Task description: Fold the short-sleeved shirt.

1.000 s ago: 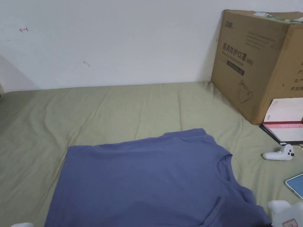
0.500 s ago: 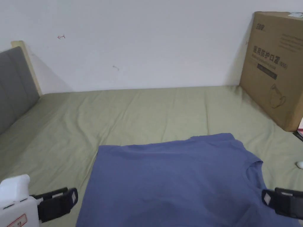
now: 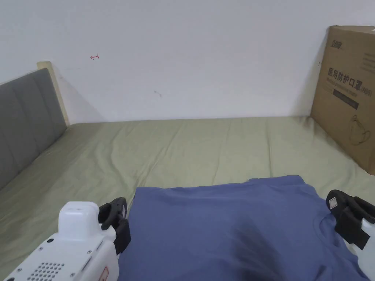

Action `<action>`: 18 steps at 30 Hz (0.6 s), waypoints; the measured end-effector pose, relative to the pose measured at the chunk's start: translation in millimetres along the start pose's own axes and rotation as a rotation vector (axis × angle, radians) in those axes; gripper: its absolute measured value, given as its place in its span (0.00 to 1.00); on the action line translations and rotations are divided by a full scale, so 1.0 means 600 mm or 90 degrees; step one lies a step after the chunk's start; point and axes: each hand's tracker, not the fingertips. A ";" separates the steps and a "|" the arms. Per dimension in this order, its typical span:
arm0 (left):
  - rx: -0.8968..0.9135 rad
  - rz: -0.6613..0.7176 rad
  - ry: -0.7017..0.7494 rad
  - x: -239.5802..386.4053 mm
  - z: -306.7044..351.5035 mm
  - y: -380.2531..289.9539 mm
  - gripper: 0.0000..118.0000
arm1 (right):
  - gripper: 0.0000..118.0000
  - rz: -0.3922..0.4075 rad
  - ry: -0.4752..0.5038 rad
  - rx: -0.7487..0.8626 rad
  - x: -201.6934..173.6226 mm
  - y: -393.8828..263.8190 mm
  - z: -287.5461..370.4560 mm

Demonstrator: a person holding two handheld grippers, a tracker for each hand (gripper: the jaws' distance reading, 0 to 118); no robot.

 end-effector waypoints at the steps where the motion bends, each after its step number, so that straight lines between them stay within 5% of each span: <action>1: -0.040 -0.004 -0.008 -0.005 -0.010 0.008 0.00 | 0.00 0.001 0.002 0.001 0.002 0.005 0.001; 4: -0.282 0.035 -0.035 -0.048 -0.068 0.016 0.00 | 0.00 -0.001 0.027 -0.043 0.021 0.013 -0.015; 7: -0.521 0.163 -0.029 -0.106 -0.125 -0.032 0.01 | 0.00 -0.018 0.026 -0.119 0.030 0.005 -0.041; 8: -0.574 0.205 -0.033 -0.126 -0.134 -0.058 0.15 | 0.00 -0.029 0.020 -0.138 0.032 -0.001 -0.047; 10: -0.601 0.210 -0.036 -0.147 -0.140 -0.097 0.84 | 0.00 -0.062 0.024 -0.158 0.031 -0.011 -0.051; 11: -0.632 0.186 -0.005 -0.151 -0.142 -0.118 1.00 | 0.00 -0.084 0.031 -0.165 0.030 -0.016 -0.050; 18: -0.706 0.077 0.053 -0.161 -0.120 -0.225 0.96 | 0.00 -0.088 0.035 -0.207 0.036 -0.033 -0.048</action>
